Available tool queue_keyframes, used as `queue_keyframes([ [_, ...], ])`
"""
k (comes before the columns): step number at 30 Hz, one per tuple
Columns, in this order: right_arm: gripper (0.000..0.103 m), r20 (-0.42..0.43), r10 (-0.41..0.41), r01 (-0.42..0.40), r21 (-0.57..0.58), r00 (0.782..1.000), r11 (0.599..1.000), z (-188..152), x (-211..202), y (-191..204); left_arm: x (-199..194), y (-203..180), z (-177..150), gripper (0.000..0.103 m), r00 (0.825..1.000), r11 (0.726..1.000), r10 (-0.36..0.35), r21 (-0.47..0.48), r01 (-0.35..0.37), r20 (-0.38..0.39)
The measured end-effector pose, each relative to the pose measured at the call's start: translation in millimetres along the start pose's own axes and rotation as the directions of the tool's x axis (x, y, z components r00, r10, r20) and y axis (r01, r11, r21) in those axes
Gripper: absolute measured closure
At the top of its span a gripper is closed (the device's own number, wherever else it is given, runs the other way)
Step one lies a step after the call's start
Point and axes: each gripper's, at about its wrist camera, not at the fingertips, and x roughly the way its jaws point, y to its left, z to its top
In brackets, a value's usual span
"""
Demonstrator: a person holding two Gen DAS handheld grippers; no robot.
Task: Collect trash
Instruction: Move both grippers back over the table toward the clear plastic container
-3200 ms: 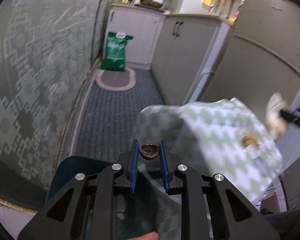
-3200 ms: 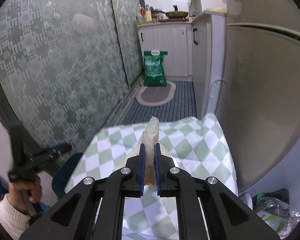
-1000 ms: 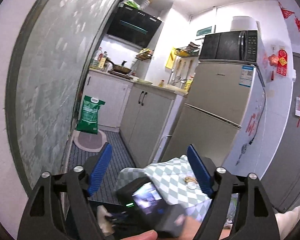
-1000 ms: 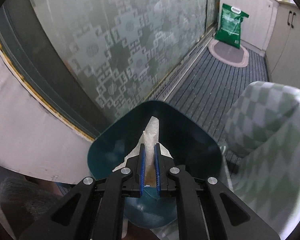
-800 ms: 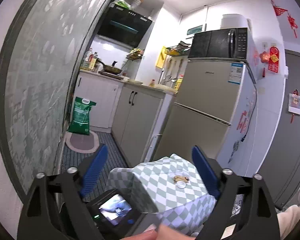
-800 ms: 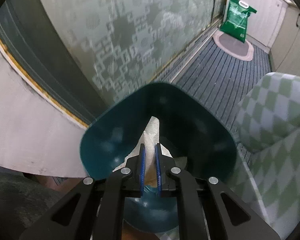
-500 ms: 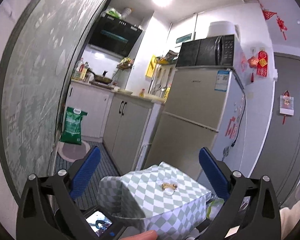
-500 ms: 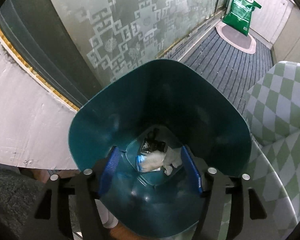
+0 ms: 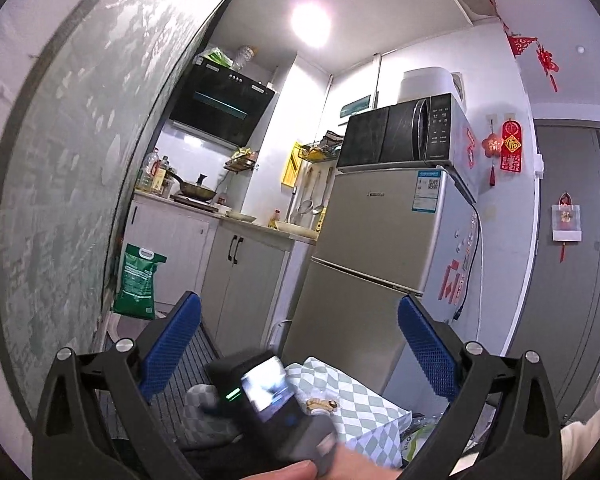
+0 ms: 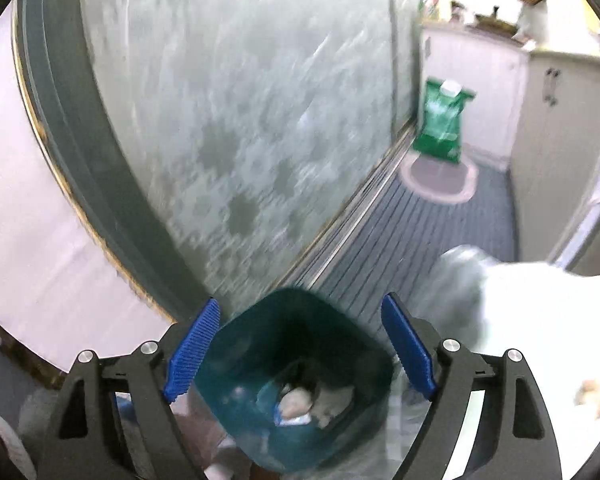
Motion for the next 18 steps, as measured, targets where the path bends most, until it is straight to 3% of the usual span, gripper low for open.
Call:
queue_keyframes([
  [5, 0.017, 0.098, -0.090, 0.086, 0.043, 0.991, 0.995, 7, -55, -48, 26, -10, -9, 0.003, 0.999, 1.000, -0.010, -0.003, 0.009, -0.034],
  [12, 0.016, 0.146, -0.217, 0.194, 0.157, 0.965, 0.968, -15, -117, -124, 77, -30, -34, 0.003, 0.990, 1.000, -0.010, 0.000, 0.010, -0.139],
  [17, 0.016, 0.144, -0.275, 0.238, 0.231, 0.951, 0.943, -39, -145, -163, 121, -44, -61, 0.007, 0.964, 0.999, 0.034, 0.037, -0.025, -0.263],
  [18, 0.016, 0.144, -0.284, 0.244, 0.241, 0.948, 0.939, -42, -148, -168, 132, -47, -70, 0.014, 0.954, 0.999, 0.038, 0.040, -0.027, -0.298],
])
